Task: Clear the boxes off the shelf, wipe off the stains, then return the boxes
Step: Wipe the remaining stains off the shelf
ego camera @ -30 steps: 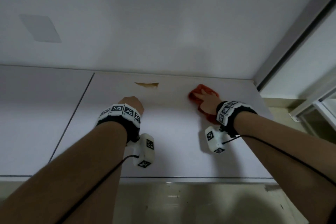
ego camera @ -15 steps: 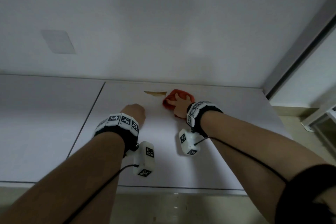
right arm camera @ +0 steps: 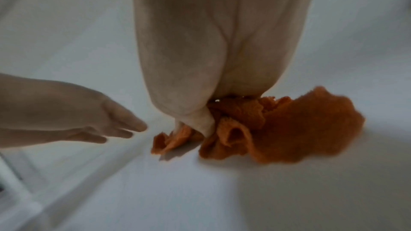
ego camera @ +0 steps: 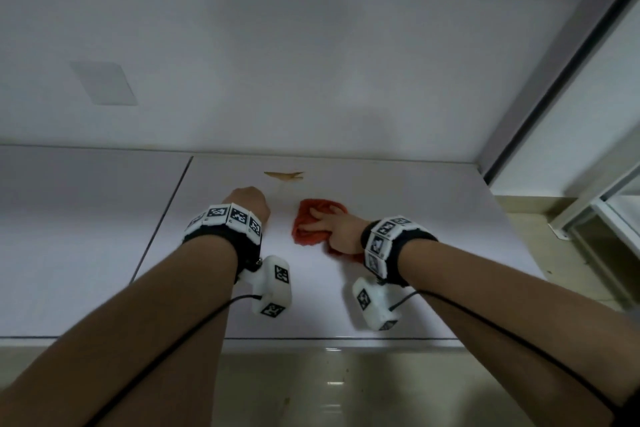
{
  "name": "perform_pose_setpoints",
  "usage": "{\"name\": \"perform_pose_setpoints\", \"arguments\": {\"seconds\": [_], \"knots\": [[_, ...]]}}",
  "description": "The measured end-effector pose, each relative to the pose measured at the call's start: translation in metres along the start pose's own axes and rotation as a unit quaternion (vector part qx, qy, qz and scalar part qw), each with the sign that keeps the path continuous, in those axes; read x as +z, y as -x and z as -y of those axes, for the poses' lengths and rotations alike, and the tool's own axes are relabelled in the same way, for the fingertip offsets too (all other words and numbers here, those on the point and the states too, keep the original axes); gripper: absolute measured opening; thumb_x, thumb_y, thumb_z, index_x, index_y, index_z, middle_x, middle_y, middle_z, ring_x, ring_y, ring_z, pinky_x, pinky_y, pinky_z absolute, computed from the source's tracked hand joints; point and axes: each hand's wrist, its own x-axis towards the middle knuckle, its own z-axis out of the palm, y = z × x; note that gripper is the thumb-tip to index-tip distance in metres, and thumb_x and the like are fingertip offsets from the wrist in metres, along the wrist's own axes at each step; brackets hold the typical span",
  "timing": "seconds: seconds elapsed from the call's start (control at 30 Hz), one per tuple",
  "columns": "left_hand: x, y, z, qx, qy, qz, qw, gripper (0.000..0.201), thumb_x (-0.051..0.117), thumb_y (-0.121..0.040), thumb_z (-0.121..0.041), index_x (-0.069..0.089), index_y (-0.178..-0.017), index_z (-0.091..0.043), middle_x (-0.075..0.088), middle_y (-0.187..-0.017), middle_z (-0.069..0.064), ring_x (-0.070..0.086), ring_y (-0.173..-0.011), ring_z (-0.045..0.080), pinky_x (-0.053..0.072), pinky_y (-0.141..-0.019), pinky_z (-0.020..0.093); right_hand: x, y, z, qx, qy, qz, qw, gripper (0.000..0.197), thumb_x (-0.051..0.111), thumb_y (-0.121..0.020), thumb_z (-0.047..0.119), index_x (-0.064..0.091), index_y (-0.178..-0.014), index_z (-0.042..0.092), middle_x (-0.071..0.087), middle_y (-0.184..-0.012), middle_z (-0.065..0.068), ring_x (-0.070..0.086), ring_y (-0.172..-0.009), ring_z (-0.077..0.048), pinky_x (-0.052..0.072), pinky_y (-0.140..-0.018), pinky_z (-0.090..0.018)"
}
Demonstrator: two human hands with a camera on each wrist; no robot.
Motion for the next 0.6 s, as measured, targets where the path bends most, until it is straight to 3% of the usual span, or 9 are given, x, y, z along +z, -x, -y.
{"name": "perform_pose_setpoints", "arguments": {"seconds": [0.1,0.13,0.17,0.2,0.23,0.3,0.4,0.5,0.6], "knots": [[-0.008,0.003,0.003,0.002,-0.001,-0.008,1.0,0.038,0.039,-0.098,-0.015,0.053,-0.133,-0.009,0.05,-0.14,0.009,0.05,-0.127,0.025,0.039,-0.104,0.03,0.009,0.01,-0.032,0.03,-0.023,-0.09,0.995,0.054,0.04,-0.082,0.013,0.05,-0.133,0.001,0.044,-0.141,-0.023,0.04,-0.132,-0.043,0.008,-0.118,-0.031],[-0.01,0.005,0.006,0.003,-0.005,-0.011,1.0,0.039,0.037,-0.099,-0.015,0.053,-0.134,-0.009,0.049,-0.141,0.008,0.049,-0.128,0.024,0.038,-0.104,0.03,0.008,0.013,-0.044,0.065,-0.01,-0.12,0.991,0.052,0.038,-0.083,0.013,0.053,-0.131,0.002,0.049,-0.138,-0.018,0.044,-0.13,-0.04,0.007,-0.117,-0.025],[-0.01,0.007,0.009,0.003,-0.008,-0.015,1.0,0.039,0.037,-0.099,-0.015,0.052,-0.134,-0.009,0.049,-0.141,0.009,0.049,-0.127,0.024,0.038,-0.104,0.03,0.008,0.017,-0.055,0.109,-0.009,-0.146,0.983,0.049,0.038,-0.089,0.014,0.047,-0.138,0.01,0.041,-0.146,-0.009,0.035,-0.138,-0.032,0.003,-0.116,-0.022],[-0.01,0.009,0.013,0.002,-0.011,-0.017,1.0,0.039,0.036,-0.099,-0.015,0.053,-0.134,-0.009,0.049,-0.141,0.009,0.05,-0.127,0.024,0.039,-0.104,0.031,0.009,0.019,-0.063,0.161,0.002,-0.117,0.98,0.049,0.036,-0.095,0.019,0.037,-0.144,0.023,0.027,-0.154,0.0,0.021,-0.144,-0.023,0.002,-0.118,-0.024],[-0.009,0.01,0.017,-0.001,-0.01,-0.012,1.0,0.039,0.036,-0.099,-0.014,0.053,-0.133,-0.009,0.049,-0.14,0.009,0.05,-0.126,0.024,0.039,-0.104,0.031,0.006,0.022,-0.066,0.2,-0.013,-0.087,0.976,0.049,0.034,-0.098,0.028,0.028,-0.147,0.033,0.016,-0.158,0.004,0.01,-0.147,-0.021,0.002,-0.12,-0.03],[-0.004,0.014,0.025,-0.002,-0.016,-0.005,1.0,0.039,0.036,-0.099,-0.014,0.053,-0.133,-0.009,0.049,-0.14,0.008,0.05,-0.126,0.024,0.039,-0.104,0.03,0.0,0.018,-0.057,0.244,-0.014,-0.042,0.969,0.051,0.028,-0.099,0.04,0.018,-0.149,0.038,0.002,-0.16,0.001,0.001,-0.147,-0.026,0.002,-0.121,-0.04],[0.007,0.016,0.037,0.002,-0.033,-0.009,0.999,0.037,0.037,-0.099,-0.013,0.054,-0.131,-0.009,0.051,-0.138,0.009,0.051,-0.125,0.023,0.04,-0.102,0.029,-0.006,-0.004,-0.031,0.214,0.01,-0.006,0.977,0.054,0.028,-0.098,0.04,0.012,-0.149,0.038,-0.003,-0.16,-0.007,-0.002,-0.146,-0.034,0.003,-0.119,-0.048],[0.016,0.017,0.04,0.005,-0.053,-0.004,0.999,0.034,0.039,-0.097,-0.012,0.057,-0.126,-0.008,0.054,-0.133,0.009,0.053,-0.121,0.023,0.043,-0.1,0.03,-0.009,-0.022,0.01,0.13,0.035,-0.009,0.991,0.058,0.041,-0.094,0.03,0.021,-0.148,0.036,0.008,-0.158,-0.008,0.004,-0.146,-0.032,0.006,-0.119,-0.045],[0.021,0.015,0.034,0.001,-0.055,-0.004,0.998,0.033,0.041,-0.095,-0.01,0.06,-0.121,-0.007,0.057,-0.128,0.01,0.056,-0.117,0.025,0.045,-0.097,0.03,-0.005,-0.031,0.053,0.06,0.043,0.049,0.996,0.065,0.044,-0.095,0.021,0.013,-0.151,0.031,-0.005,-0.159,-0.013,-0.005,-0.146,-0.035,-0.002,-0.117,-0.047]]}}
